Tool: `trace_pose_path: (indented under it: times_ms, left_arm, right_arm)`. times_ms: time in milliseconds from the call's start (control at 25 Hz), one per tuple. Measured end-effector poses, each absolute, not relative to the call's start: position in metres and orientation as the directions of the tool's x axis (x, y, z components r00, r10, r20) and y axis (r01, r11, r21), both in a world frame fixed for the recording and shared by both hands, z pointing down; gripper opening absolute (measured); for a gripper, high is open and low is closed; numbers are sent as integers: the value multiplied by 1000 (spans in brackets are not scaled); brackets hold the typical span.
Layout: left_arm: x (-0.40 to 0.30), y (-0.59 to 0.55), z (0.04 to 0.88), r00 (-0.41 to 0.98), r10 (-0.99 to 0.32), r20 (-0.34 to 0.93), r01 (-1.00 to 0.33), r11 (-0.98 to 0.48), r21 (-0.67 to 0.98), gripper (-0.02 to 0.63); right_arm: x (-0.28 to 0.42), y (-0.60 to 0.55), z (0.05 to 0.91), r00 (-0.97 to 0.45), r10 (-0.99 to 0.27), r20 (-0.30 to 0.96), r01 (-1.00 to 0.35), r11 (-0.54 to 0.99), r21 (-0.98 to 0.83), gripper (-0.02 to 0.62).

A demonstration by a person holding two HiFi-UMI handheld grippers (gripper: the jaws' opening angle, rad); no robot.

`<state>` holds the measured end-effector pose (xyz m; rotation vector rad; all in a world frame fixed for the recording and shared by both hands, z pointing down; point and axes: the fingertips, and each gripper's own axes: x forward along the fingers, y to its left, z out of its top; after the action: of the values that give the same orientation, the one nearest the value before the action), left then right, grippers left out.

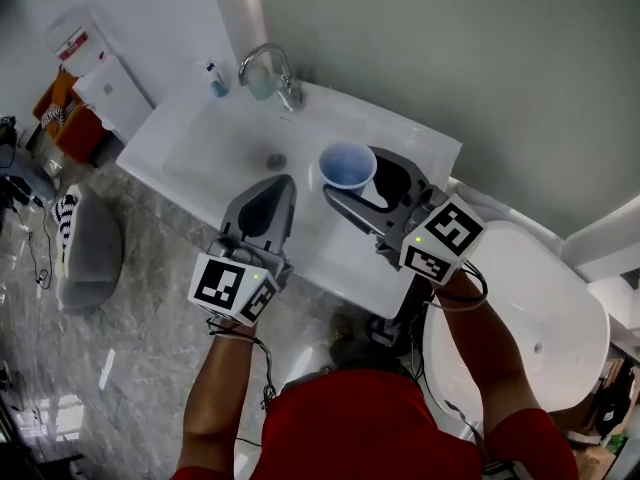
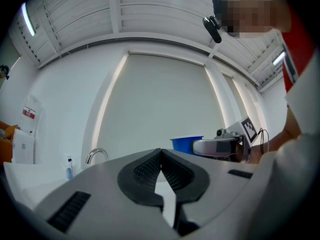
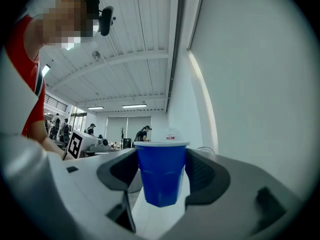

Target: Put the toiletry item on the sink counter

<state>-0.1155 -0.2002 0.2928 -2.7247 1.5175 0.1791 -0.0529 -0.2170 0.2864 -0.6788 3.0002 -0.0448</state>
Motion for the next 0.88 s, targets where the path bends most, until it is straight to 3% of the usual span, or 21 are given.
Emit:
trace_pose_path:
  times_ms: [880]
  left_arm:
    - [-137, -346, 338, 547, -836, -52, -837, -547, -13, 17]
  right_arm:
    - [-83, -386, 350, -775, -632, -10, -632, 775, -6, 293]
